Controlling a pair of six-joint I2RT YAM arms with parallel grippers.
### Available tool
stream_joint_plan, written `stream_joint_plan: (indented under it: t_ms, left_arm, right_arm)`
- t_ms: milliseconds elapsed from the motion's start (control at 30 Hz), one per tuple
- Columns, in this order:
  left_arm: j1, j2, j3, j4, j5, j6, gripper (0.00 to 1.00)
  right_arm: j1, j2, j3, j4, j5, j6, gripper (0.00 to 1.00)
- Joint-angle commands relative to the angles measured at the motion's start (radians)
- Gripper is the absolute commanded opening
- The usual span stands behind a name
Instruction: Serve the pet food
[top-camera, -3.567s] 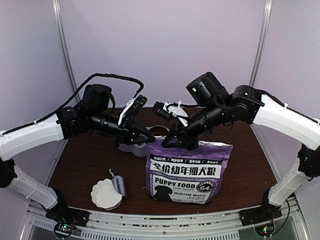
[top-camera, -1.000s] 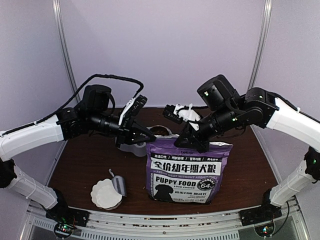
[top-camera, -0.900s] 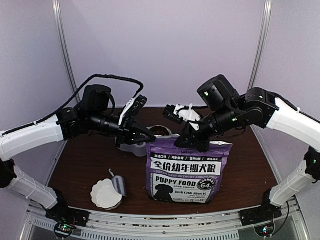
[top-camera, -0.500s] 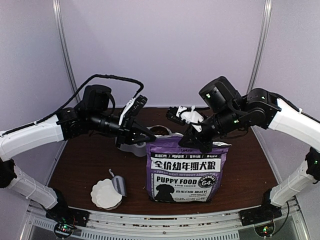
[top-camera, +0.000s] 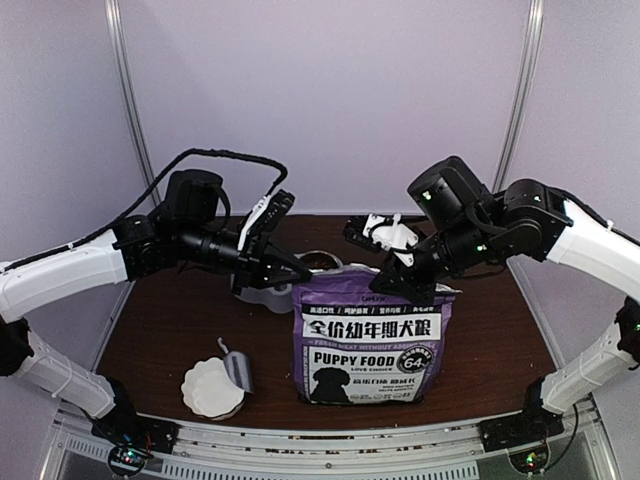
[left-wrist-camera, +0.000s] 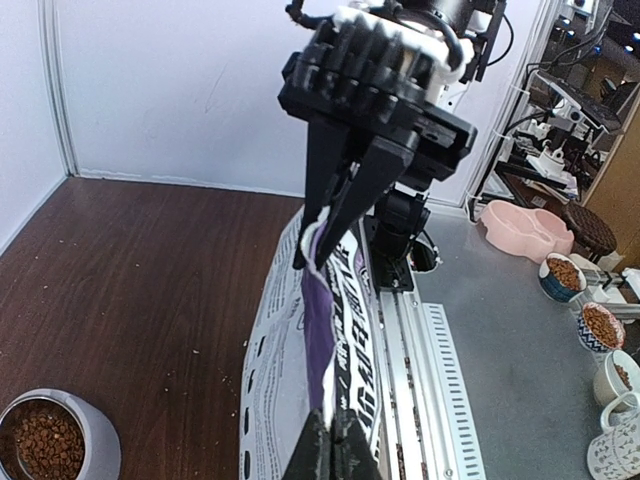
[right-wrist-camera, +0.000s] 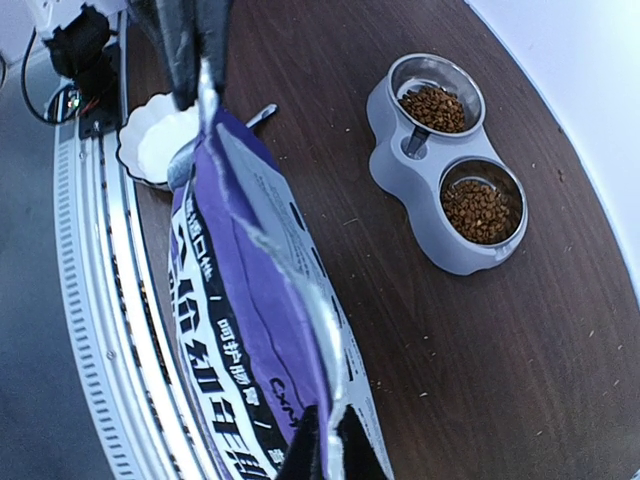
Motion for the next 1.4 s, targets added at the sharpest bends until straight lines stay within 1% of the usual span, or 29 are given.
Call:
stream_joint_plan:
  t_ms: [0, 167, 333, 400, 500, 533, 600, 867, 967, 1000, 1167, 1200, 1300, 1367]
  left_arm:
    - [-0.001, -0.018, -0.004, 0.002, 0.031, 0.010, 0.00]
    - [0.001, -0.018, -0.004, 0.001, 0.028, 0.010, 0.00]
    - [0.001, -0.020, -0.004, 0.000, 0.026, 0.011, 0.00]
    - [0.001, -0.020, -0.003, 0.000, 0.026, 0.010, 0.00]
    - [0.000, -0.018, -0.003, 0.000, 0.028, 0.011, 0.00]
    - [0.001, -0.018, -0.003, 0.000, 0.028, 0.011, 0.00]
    - [0.001, -0.019, -0.003, 0.001, 0.027, 0.011, 0.00]
    - [0.008, -0.019, -0.002, -0.001, 0.028, 0.011, 0.00]
    - [0.008, -0.021, -0.002, -0.001, 0.028, 0.011, 0.00]
    - [0.010, -0.022, -0.002, -0.001, 0.028, 0.012, 0.00]
    - [0.010, -0.023, -0.002, -0.001, 0.028, 0.012, 0.00]
    - [0.010, -0.023, -0.002, -0.001, 0.027, 0.012, 0.00]
    - [0.011, -0.025, -0.003, -0.001, 0.026, 0.013, 0.00]
    - [0.011, -0.026, -0.003, -0.001, 0.025, 0.012, 0.00]
  right_arm:
    - [-0.011, -0.020, -0.014, -0.040, 0.099, 0.003, 0.00]
    - [-0.011, -0.032, -0.011, -0.040, 0.118, 0.000, 0.00]
    - [-0.011, -0.052, -0.026, -0.048, 0.161, 0.001, 0.14]
    - [-0.011, -0.058, -0.036, -0.050, 0.174, 0.002, 0.14]
    - [-0.011, -0.056, -0.039, -0.049, 0.181, 0.002, 0.12]
    - [-0.011, -0.054, -0.039, -0.050, 0.181, 0.001, 0.09]
    - [-0.011, -0.051, -0.037, -0.050, 0.186, -0.002, 0.00]
    - [-0.011, -0.061, -0.033, -0.065, 0.210, -0.008, 0.00]
    - [-0.011, -0.068, -0.041, -0.069, 0.228, -0.005, 0.12]
    - [-0.011, -0.071, -0.044, -0.070, 0.232, -0.005, 0.14]
    - [-0.012, -0.077, -0.056, -0.070, 0.250, -0.004, 0.15]
    - [-0.013, -0.077, -0.058, -0.072, 0.253, -0.004, 0.14]
    - [-0.013, -0.076, -0.060, -0.072, 0.258, -0.005, 0.00]
    - [-0.012, -0.079, -0.058, -0.073, 0.258, -0.006, 0.00]
